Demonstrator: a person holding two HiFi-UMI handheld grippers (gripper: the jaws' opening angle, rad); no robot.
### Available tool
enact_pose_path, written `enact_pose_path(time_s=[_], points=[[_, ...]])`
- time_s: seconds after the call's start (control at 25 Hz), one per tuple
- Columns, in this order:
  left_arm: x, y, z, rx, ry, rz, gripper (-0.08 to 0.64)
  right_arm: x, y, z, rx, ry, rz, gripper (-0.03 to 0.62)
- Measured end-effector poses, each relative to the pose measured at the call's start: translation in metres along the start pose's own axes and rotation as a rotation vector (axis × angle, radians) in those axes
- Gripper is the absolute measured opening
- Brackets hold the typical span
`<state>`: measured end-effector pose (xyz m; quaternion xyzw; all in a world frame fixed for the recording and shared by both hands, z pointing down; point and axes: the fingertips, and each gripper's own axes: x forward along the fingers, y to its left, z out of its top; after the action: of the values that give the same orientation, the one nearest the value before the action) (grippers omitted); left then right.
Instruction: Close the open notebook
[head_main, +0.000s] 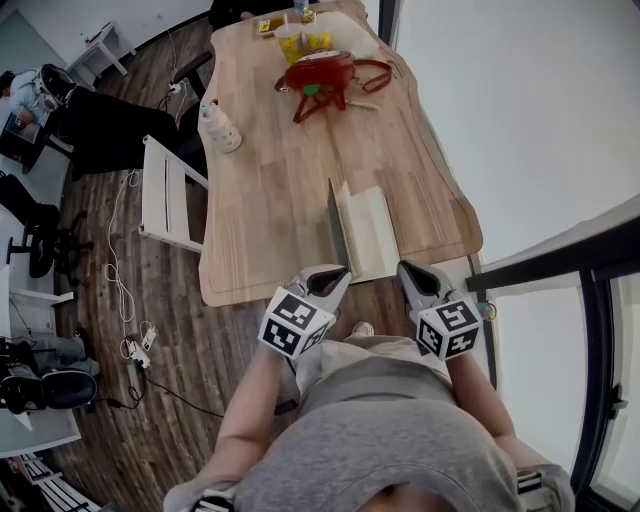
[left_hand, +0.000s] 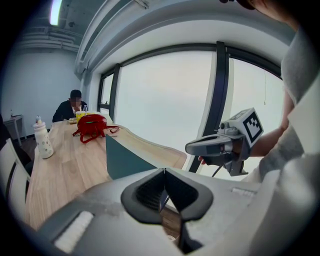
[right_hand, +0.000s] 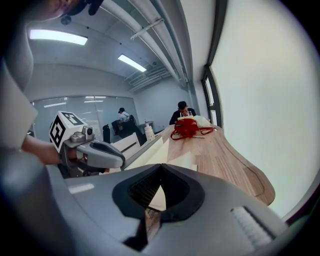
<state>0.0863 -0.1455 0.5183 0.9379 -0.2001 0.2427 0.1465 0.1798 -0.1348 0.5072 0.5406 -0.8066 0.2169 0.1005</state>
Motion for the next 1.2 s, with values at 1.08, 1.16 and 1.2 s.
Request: enact_pose_path(time_s=[1.08, 1.16, 1.2], points=[[0.111, -0.044, -0.005, 0.002, 0.1, -0.145, 0.008, -0.019, -0.048, -0.004, 0.069, -0.007, -0.12, 0.0], [0.121, -0.046, -0.01, -0.006, 0.116, -0.151, 0.009, -0.02, -0.052, -0.005, 0.074, -0.007, -0.13, 0.0], [0.125, -0.046, -0.012, -0.008, 0.124, -0.153, 0.009, -0.02, -0.054, -0.005, 0.076, -0.007, -0.134, -0.002]])
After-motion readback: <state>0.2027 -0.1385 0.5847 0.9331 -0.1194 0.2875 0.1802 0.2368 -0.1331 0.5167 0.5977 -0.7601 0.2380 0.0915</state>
